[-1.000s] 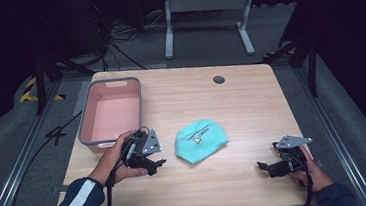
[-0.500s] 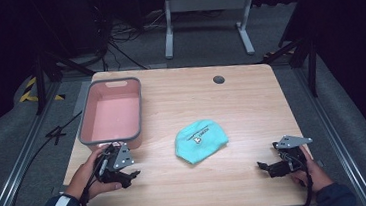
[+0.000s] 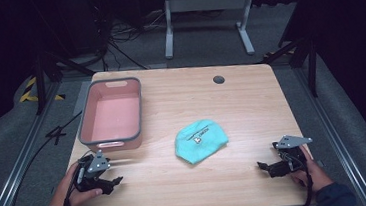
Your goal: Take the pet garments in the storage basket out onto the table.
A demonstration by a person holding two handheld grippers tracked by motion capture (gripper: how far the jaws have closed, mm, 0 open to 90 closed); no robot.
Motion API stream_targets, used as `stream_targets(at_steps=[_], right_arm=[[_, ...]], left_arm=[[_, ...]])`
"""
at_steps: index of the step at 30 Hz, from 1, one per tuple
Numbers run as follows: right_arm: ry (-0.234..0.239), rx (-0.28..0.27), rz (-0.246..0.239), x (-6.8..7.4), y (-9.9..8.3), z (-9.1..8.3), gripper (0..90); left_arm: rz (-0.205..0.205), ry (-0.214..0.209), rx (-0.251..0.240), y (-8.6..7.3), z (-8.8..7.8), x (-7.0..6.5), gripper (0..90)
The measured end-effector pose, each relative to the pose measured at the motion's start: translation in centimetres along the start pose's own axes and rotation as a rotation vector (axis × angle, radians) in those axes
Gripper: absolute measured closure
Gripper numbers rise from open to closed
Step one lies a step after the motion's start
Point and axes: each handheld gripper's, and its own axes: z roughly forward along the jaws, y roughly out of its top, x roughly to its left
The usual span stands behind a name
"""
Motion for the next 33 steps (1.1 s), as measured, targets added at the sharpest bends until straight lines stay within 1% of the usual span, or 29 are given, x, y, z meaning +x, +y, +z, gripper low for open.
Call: stream_targets(at_steps=[1, 2, 3, 5, 6, 7, 10, 11, 13, 15, 17, 18, 19, 20, 21, 22, 23, 33], right_arm=[[0.000, 0.000, 0.000, 0.0, 0.0, 0.0, 0.4], [0.000, 0.000, 0.000, 0.0, 0.0, 0.0, 0.4], [0.000, 0.000, 0.000, 0.0, 0.0, 0.0, 0.4], [0.000, -0.001, 0.000, 0.0, 0.0, 0.0, 0.4], [0.000, 0.000, 0.000, 0.0, 0.0, 0.0, 0.5], [0.002, 0.000, -0.001, 0.0, 0.0, 0.0, 0.5], [0.002, 0.000, -0.001, 0.0, 0.0, 0.0, 0.5], [0.002, 0.000, -0.001, 0.0, 0.0, 0.0, 0.4], [0.002, 0.000, -0.001, 0.0, 0.0, 0.0, 0.4], [0.002, 0.000, -0.001, 0.0, 0.0, 0.0, 0.5], [0.001, 0.000, -0.003, 0.0, 0.0, 0.0, 0.5], [0.001, 0.001, -0.002, 0.0, -0.1, -0.1, 0.5], [0.001, 0.001, -0.003, 0.0, -0.1, -0.1, 0.5], [0.001, 0.000, -0.003, 0.0, -0.1, -0.1, 0.5], [0.001, 0.001, -0.002, 0.0, -0.1, -0.1, 0.5], [0.001, 0.001, -0.003, 0.0, -0.1, -0.1, 0.5], [0.001, 0.001, -0.003, 0.0, -0.1, -0.1, 0.5], [0.002, 0.001, -0.004, 0.0, -0.1, -0.1, 0.4]], left_arm=[[-0.021, -0.012, -0.014, -0.5, -0.1, 0.1, 22.3], [-0.025, -0.010, -0.017, -0.8, -0.2, 0.2, 22.0], [-0.045, -0.022, -0.028, -1.2, -0.3, 0.3, 21.2], [-0.061, -0.029, -0.026, -1.8, -0.3, 0.6, 20.4], [-0.065, -0.018, -0.026, -2.1, -0.3, 0.6, 20.0], [-0.082, -0.015, -0.037, -2.4, -0.3, 0.6, 18.9], [-0.099, -0.024, -0.044, -3.4, -0.4, 1.0, 17.9], [-0.108, -0.015, -0.043, -3.7, -0.3, 1.1, 17.9], [-0.139, -0.036, -0.059, -4.3, -0.3, 1.3, 17.0], [-0.139, -0.023, -0.079, -4.8, -0.5, 1.5, 16.6], [-0.181, -0.028, -0.106, -5.5, -0.5, 1.8, 15.7], [-0.172, -0.011, -0.125, -5.8, -0.5, 1.9, 15.5], [-0.189, -0.013, -0.127, -5.9, -0.6, 1.7, 15.3], [-0.179, -0.001, -0.129, -6.1, -0.7, 1.8, 15.3], [-0.182, 0.002, -0.127, -6.1, -0.7, 1.8, 15.3], [-0.210, -0.006, -0.131, -6.1, -0.7, 1.6, 15.3], [-0.187, 0.006, -0.128, -6.1, -0.7, 1.8, 15.2], [-0.192, 0.009, -0.130, -6.2, -0.7, 1.7, 14.7]])
